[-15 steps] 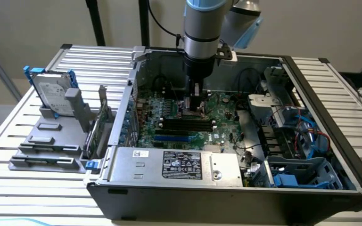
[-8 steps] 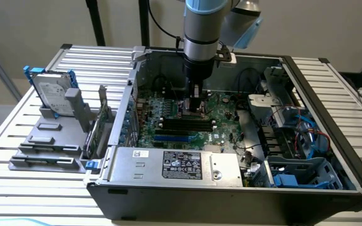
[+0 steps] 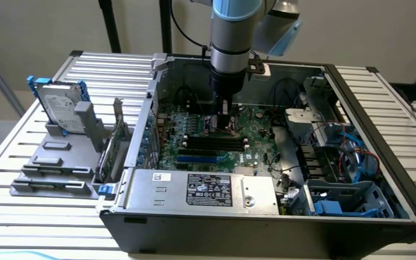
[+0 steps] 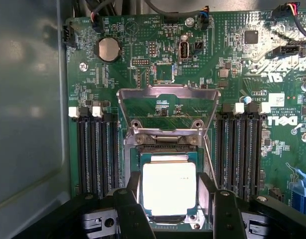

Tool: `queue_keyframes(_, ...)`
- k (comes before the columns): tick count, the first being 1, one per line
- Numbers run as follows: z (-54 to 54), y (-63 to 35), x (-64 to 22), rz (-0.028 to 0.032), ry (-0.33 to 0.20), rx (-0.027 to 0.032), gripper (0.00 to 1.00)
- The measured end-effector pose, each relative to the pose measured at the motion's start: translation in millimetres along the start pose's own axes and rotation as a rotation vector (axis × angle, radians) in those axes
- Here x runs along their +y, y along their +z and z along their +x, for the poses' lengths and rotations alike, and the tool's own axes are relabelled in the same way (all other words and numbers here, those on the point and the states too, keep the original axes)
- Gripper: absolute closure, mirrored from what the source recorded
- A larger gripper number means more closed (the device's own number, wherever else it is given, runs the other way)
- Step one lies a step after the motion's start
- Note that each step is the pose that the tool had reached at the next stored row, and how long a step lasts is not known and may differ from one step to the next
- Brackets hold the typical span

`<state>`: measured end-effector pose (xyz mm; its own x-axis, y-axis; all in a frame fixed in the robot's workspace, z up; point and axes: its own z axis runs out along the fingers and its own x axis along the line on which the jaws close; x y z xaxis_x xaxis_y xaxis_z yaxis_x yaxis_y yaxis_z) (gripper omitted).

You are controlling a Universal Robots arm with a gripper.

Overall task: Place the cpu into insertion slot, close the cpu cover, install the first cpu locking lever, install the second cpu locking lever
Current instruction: 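Place the cpu into insertion slot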

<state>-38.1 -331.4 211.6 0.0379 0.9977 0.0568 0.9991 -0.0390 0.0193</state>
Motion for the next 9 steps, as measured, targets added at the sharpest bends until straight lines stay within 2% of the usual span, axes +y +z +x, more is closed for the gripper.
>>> queue_keyframes(5, 1.9, 2.2, 0.2, 0.0044, 0.0, -0.0001, 0.45)
queue_keyframes(9, 3.1, 4.4, 1.0, 0.0079, 0.0, -0.0023, 0.45)
